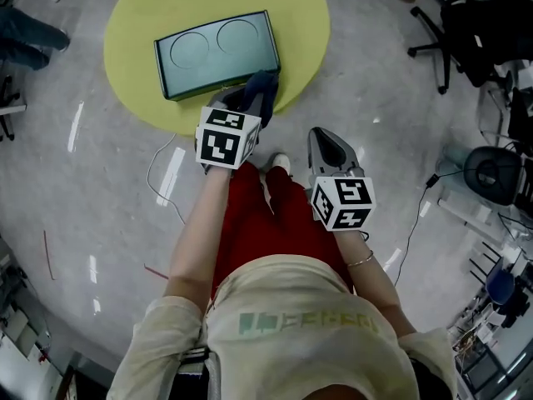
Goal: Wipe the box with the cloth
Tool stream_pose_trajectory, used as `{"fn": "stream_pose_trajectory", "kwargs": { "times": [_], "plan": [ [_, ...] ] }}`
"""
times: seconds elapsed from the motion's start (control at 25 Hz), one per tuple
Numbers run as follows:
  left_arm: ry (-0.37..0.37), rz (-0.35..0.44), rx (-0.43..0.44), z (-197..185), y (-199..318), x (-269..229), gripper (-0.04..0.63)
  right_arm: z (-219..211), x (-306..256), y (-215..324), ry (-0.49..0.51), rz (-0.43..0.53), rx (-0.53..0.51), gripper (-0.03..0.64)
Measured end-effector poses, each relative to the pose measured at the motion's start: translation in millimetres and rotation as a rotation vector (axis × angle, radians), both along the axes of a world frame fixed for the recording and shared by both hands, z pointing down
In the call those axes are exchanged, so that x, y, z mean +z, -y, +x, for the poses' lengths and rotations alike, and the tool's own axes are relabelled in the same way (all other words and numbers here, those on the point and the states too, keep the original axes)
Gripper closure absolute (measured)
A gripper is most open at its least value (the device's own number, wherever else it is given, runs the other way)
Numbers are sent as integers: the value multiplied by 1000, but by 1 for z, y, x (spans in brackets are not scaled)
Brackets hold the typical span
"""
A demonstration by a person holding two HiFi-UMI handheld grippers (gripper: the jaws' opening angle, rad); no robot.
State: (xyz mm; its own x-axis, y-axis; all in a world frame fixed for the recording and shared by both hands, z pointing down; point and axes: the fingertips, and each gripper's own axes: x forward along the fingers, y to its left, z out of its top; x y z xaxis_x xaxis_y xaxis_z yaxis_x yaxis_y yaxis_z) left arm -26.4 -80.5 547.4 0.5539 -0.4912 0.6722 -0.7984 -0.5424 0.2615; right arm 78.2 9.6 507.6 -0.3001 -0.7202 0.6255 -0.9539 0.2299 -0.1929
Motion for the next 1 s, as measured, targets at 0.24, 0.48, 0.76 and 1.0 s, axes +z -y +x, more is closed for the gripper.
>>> {"fn": "stream_pose_trajectory", "kwargs": {
  "times": [0.24, 0.48, 0.76, 1.0],
  "plan": [
    [-19, -23, -48, -51, -1, -7, 529, -48, -6, 17, -4, 0, -61, 578],
    [-36, -36, -104, -98, -5, -11, 529, -93, -6, 31, -2, 0, -128, 578],
    [-33, -48, -179, -147, -1, -12, 531, -135, -9, 49, 7, 4, -206, 578],
    [-15, -56, -238, -188, -2, -9, 529, -165, -7, 56, 11, 5, -257, 578]
  ]
}}
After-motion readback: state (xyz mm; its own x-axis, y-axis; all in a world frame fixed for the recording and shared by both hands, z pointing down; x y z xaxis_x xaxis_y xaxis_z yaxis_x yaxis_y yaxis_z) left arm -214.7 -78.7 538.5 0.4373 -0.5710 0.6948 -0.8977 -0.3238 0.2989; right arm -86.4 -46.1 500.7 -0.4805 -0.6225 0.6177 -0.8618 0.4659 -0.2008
